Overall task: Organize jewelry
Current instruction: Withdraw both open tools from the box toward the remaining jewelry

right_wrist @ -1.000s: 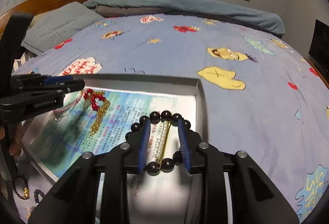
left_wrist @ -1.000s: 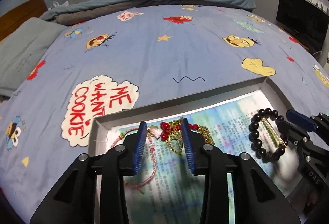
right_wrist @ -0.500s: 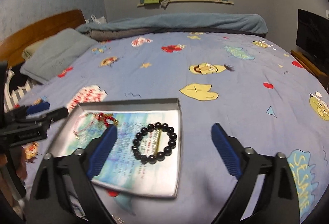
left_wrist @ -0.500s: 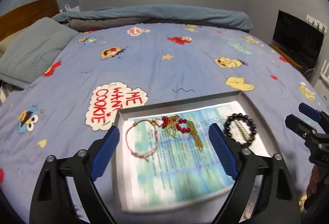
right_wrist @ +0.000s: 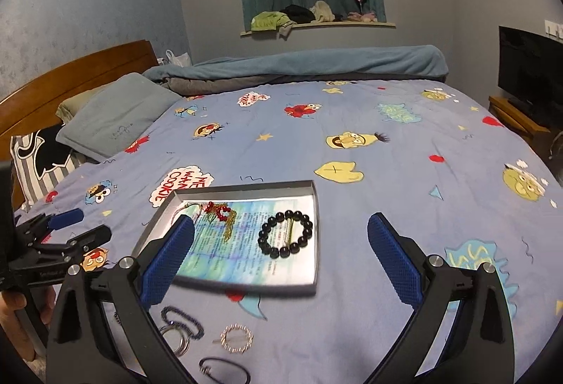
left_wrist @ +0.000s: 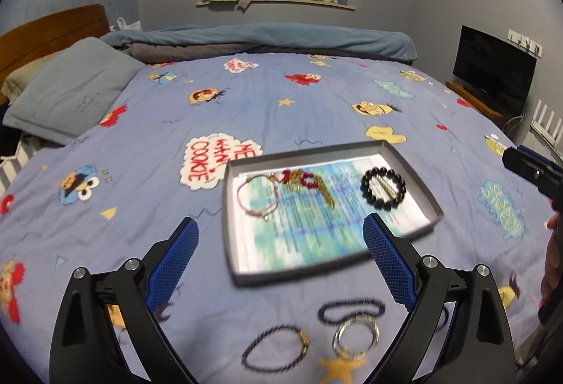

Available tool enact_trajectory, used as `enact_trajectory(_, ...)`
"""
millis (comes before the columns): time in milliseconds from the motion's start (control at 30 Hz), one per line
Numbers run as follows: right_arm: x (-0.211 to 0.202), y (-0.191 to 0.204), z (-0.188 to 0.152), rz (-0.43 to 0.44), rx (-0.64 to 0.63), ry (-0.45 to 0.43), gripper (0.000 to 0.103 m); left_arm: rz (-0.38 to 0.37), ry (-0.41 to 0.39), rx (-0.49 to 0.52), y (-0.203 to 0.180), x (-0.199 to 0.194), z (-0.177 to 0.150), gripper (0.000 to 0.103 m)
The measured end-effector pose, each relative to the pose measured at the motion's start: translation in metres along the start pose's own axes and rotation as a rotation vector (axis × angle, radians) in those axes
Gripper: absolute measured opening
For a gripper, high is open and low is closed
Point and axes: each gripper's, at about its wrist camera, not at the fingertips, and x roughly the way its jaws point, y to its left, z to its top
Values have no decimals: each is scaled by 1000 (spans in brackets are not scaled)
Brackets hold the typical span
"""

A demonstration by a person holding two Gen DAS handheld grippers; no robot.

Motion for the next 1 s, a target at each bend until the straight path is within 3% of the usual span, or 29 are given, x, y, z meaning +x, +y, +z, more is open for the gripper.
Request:
enact_trajectory(233, -28, 13, -19, -18, -37, 20, 97, 5, 5, 12, 10, -25, -30, 94)
enact_trajectory(500, -41, 34, -61, -15, -62, 46, 97, -5, 31, -44, 26, -34, -72, 94)
enact_trajectory(833, -11, 46, -123, -38, -74, 134, 97, 7, 50, -68, 30, -18, -114, 94)
enact_trajectory(1000, 2, 39, -142, -76, -84, 132, 97, 27, 81, -45, 30, 1, -129, 94)
